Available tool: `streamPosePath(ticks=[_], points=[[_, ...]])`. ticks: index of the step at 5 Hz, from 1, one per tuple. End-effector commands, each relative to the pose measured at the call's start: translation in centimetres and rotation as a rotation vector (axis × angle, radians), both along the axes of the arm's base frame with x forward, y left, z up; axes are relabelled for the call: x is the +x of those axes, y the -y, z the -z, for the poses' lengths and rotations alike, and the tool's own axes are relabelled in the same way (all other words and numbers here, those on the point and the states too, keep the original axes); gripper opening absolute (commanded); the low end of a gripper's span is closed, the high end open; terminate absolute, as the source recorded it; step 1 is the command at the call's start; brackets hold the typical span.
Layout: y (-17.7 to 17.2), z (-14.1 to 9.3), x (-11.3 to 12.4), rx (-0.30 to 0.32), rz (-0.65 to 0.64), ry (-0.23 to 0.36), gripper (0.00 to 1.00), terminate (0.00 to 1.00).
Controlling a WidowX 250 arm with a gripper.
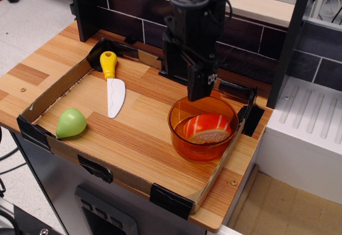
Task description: Take sushi out of pot
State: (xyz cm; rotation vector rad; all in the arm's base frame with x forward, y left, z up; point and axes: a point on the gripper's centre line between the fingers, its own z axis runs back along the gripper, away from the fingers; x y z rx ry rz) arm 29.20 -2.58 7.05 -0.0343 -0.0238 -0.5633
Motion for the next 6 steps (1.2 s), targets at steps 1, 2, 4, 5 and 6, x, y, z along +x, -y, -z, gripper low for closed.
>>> streamPosePath(ticks=[1,2,4,5,6], points=[[1.3,0.6,-0.8,-0.013,-0.012,0.025,1.00,0.00],[1.9,1.2,-1.0,-0.008,-0.022,0.018,1.00,0.00],[2.4,2.9,-0.5,0.023,-0.049,-0.001,1.00,0.00],[2.5,3.5,-0.9,0.032,-0.032,-0.005,1.00,0.00],[2.6,4.0,-1.0,0.039,-0.029,-0.018,1.00,0.00]])
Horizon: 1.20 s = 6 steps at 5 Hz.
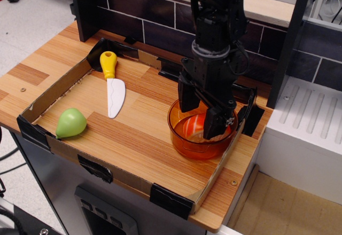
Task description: Take sushi out of pot
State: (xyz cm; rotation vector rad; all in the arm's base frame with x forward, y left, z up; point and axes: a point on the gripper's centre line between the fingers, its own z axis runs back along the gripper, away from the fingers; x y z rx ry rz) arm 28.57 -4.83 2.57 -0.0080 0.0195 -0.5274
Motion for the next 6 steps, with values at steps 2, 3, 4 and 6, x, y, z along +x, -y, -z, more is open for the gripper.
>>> streamPosePath(ticks=[2,3,4,6], points=[[0.2,-1.4,-0.5,-0.017,-0.017,0.014,0.00,0.00],[-0.3,-3.9,-0.1,-0.061,-0.068,0.045,0.00,0.00],[-1.4,-8.3,0.3,-0.130,-0.137,0.188,0.00,0.00],[-7.6,-11.8,-0.3,-0.067,-0.300,0.200,0.00,0.00]])
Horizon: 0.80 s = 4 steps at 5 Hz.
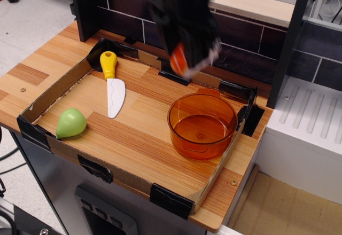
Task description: Take sushi out of pot
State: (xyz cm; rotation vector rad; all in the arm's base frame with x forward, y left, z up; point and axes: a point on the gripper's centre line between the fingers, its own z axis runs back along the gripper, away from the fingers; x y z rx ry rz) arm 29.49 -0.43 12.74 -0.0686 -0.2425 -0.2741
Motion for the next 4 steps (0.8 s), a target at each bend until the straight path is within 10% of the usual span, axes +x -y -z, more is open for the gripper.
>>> streamPosePath(ticks=[1,4], points=[[-6.9,-0.8,-2.7,0.079,-0.115,-0.158,0.00,0.00],[-14.2,3.2,-3.6,0.142,-0.151,-0.254,0.00,0.00]])
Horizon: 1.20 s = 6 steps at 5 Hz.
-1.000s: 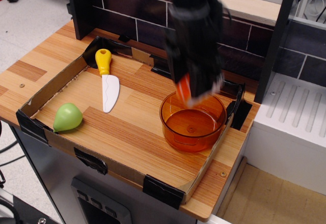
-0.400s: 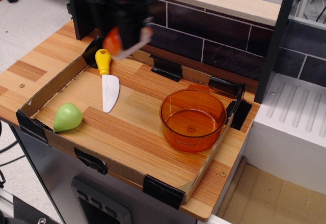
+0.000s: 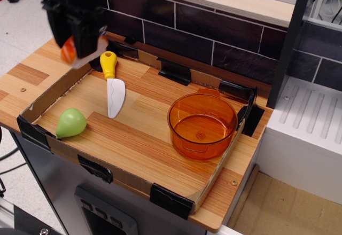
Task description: Take sushi out of pot
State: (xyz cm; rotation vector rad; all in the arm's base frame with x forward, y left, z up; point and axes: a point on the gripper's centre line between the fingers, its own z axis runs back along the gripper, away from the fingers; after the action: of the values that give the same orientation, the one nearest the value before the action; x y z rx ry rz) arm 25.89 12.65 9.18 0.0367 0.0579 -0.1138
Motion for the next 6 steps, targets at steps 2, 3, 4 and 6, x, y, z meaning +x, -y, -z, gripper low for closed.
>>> streamPosePath(ticks=[2,3,4,6], points=[[-2.7,2.8,0.6,0.011,-0.007,-0.018,0.00,0.00],[-3.1,3.7,0.2,0.013,-0.013,-0.057,0.00,0.00],[-3.3,4.1,0.1,0.013,-0.038,-0.063,0.00,0.00],[-3.2,3.5,0.2,0.018,-0.056,-0.067,1.00,0.00]])
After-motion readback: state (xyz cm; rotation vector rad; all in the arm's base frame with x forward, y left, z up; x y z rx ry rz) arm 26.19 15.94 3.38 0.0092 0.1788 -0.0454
